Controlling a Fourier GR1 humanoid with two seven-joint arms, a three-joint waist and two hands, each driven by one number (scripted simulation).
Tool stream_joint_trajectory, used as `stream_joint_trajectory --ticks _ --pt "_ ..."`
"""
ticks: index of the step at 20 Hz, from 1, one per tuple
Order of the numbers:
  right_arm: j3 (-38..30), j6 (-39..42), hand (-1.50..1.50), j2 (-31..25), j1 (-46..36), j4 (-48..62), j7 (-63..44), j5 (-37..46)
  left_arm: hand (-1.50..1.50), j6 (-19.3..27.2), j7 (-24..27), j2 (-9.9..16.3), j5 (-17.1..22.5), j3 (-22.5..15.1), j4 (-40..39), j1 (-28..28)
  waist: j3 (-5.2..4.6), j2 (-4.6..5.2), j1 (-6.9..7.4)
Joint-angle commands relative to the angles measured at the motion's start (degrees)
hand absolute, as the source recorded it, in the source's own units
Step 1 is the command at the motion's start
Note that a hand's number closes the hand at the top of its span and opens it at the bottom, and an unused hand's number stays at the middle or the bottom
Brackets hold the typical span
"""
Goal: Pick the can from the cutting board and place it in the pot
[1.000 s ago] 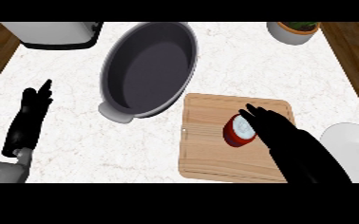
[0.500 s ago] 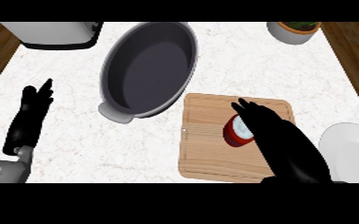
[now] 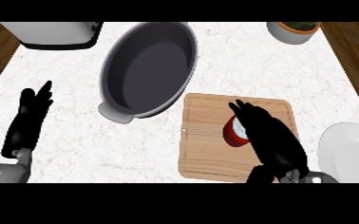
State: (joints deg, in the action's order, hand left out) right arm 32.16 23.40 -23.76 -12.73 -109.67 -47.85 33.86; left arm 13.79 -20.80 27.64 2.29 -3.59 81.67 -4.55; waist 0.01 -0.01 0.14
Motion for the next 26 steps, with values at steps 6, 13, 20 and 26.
stream_joint_trajectory --ticks 6,13,20,26 --pt "-4.45 1.70 -1.50 4.38 -1.64 9.50 8.37 7.12 0.00 -0.09 -1.35 -4.45 -5.87 1.32 2.01 0.51 0.00 0.01 -0.01" --pt "-3.13 2.39 -1.50 9.32 0.65 12.63 6.16 12.14 0.00 -5.63 1.66 -3.24 -4.41 6.72 -2.67 -1.45 -0.01 0.02 -0.12" --pt "-5.42 -0.62 -1.50 11.44 1.17 20.25 13.14 15.99 0.00 -6.56 -1.01 -5.71 -6.54 7.43 1.30 -0.01 0.00 0.02 0.02" --pt "-7.51 -2.55 -1.50 10.90 5.62 19.01 17.64 17.04 0.00 -6.53 -0.72 -7.50 -9.41 8.20 -3.53 -4.54 0.00 0.03 -0.34"
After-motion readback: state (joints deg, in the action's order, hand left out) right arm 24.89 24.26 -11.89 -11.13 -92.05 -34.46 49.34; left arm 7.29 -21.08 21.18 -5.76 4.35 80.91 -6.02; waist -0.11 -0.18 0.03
